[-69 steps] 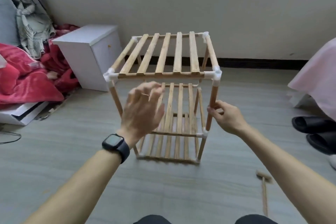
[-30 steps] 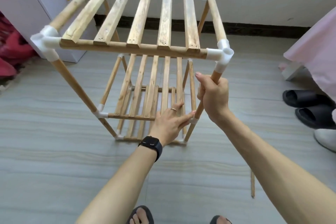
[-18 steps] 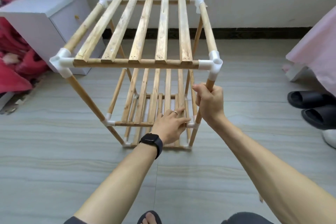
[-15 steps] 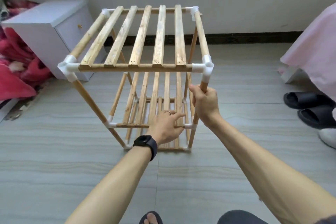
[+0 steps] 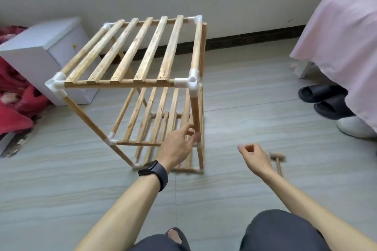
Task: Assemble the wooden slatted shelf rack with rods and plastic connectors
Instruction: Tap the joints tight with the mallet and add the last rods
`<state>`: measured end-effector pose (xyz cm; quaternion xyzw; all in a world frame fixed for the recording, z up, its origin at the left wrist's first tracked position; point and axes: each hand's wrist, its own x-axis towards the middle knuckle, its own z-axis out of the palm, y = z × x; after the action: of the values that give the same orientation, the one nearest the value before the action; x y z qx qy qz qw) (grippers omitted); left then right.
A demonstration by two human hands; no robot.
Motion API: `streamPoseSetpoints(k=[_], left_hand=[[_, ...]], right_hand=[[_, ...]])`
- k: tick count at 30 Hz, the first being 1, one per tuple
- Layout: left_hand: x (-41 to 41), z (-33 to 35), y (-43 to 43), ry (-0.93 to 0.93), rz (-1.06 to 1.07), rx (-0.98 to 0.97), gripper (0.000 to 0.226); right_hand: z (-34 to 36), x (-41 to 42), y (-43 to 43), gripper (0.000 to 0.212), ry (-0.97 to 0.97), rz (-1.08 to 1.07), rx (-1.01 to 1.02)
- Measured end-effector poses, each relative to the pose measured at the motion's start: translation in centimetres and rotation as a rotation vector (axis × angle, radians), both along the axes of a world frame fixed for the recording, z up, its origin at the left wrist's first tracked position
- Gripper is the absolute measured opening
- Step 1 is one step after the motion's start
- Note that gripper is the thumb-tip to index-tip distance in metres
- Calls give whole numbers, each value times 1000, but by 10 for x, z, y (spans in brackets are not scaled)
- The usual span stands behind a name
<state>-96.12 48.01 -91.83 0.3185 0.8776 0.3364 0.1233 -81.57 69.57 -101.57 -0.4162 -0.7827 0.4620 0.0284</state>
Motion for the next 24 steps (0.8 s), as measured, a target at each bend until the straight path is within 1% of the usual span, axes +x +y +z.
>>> streamPoseSetpoints(k=[2, 5, 7, 9, 10, 12, 14, 15, 18, 19, 21, 22, 24], left_hand=[[-3, -3, 4, -20, 9, 10, 24], [-4, -14, 18, -61, 38, 12, 28], [-2, -22, 28, -73, 95, 49, 25], [-1, -31, 32, -36, 114, 42, 23], [-1, -36, 34, -5, 102, 16, 22], [-3, -46, 35, 74, 87, -49, 23], [-7, -52, 37, 111, 103, -89, 19], [-8, -55, 38, 105, 113, -97, 17], [-9, -59, 40, 22, 135, -86, 12], [-8, -58, 40, -5, 135, -88, 11], [-9, -51, 37, -39, 84, -111, 12], [-9, -46, 35, -51, 50, -119, 14], [-7, -31, 30, -85, 21, -96, 17]], right_hand=[[-45, 28, 19, 57, -271, -26, 48], [-95, 62, 40, 71, -545, -60, 75], [-118, 74, 49, 73, -630, -91, 59], [-135, 78, 56, 72, -667, -89, 53], [-141, 78, 59, 69, -687, -72, 55], [-150, 76, 64, 54, -720, -3, 100], [-157, 73, 67, 42, -705, 67, 168], [-158, 71, 66, 42, -698, 97, 180], [-153, 64, 55, 51, -695, 120, 99], [-147, 59, 51, 48, -656, 104, 51], [-135, 45, 43, 31, -482, 2, -83], [-124, 35, 38, 24, -359, -79, -196], [-94, 17, 28, 22, -161, -186, -392]])
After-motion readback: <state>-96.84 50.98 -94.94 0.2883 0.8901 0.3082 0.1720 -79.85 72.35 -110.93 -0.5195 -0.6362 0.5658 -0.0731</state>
